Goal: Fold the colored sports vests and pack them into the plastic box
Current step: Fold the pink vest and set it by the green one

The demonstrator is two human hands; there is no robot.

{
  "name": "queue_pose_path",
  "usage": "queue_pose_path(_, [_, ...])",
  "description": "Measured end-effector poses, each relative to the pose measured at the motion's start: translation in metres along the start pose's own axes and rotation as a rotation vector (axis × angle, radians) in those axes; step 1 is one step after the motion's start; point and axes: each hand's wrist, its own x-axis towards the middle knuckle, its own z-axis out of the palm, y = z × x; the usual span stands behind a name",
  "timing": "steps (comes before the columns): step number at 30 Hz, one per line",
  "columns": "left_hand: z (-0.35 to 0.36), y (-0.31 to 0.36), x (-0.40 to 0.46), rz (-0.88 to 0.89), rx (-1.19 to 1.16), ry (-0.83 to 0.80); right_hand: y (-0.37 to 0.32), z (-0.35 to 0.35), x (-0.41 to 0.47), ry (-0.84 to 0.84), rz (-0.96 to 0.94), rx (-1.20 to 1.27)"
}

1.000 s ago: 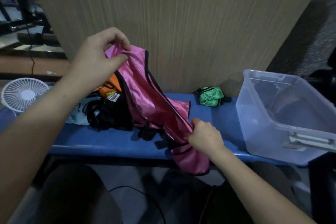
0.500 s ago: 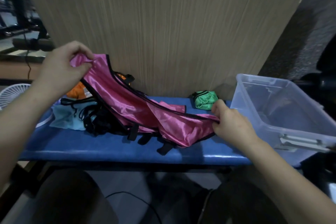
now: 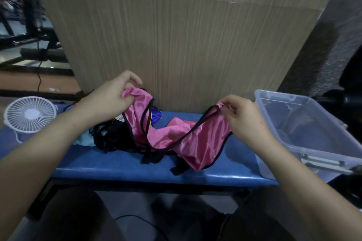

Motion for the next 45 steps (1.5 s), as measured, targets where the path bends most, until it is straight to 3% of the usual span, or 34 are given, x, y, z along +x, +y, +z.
queue_pose_path(7, [-0.022, 0.023, -0.006, 0.026, 0.114, -0.122, -0.01, -0.022, 0.001, 0.111, -0.044, -0.003])
queue_pose_path(15, [-0.044, 0.073, -0.017, 0.229, 0.148, 0.108, -0.047, -0.058, -0.004, 0.188, -0.134, -0.111])
queue_pose_path(21, [-0.08, 0.123, -0.041, 0.289, 0.133, 0.23, -0.083, -0.102, -0.024, 0.316, -0.309, -0.342])
queue_pose_path(27, [-0.124, 0.163, -0.067, 0.366, 0.149, 0.38, -0.127, -0.155, -0.049, 0.491, -0.461, -0.386])
queue_pose_path(32, [-0.159, 0.197, -0.085, 0.425, 0.176, 0.457, -0.16, -0.19, -0.059, 0.542, -0.508, -0.443])
queue_pose_path(39, [-0.171, 0.191, -0.081, 0.369, 0.174, 0.47, -0.166, -0.196, -0.053, 0.482, -0.459, -0.441])
queue_pose_path(45, [-0.162, 0.144, -0.059, 0.155, 0.184, 0.474, -0.137, -0.185, -0.032, 0.474, -0.357, -0.49])
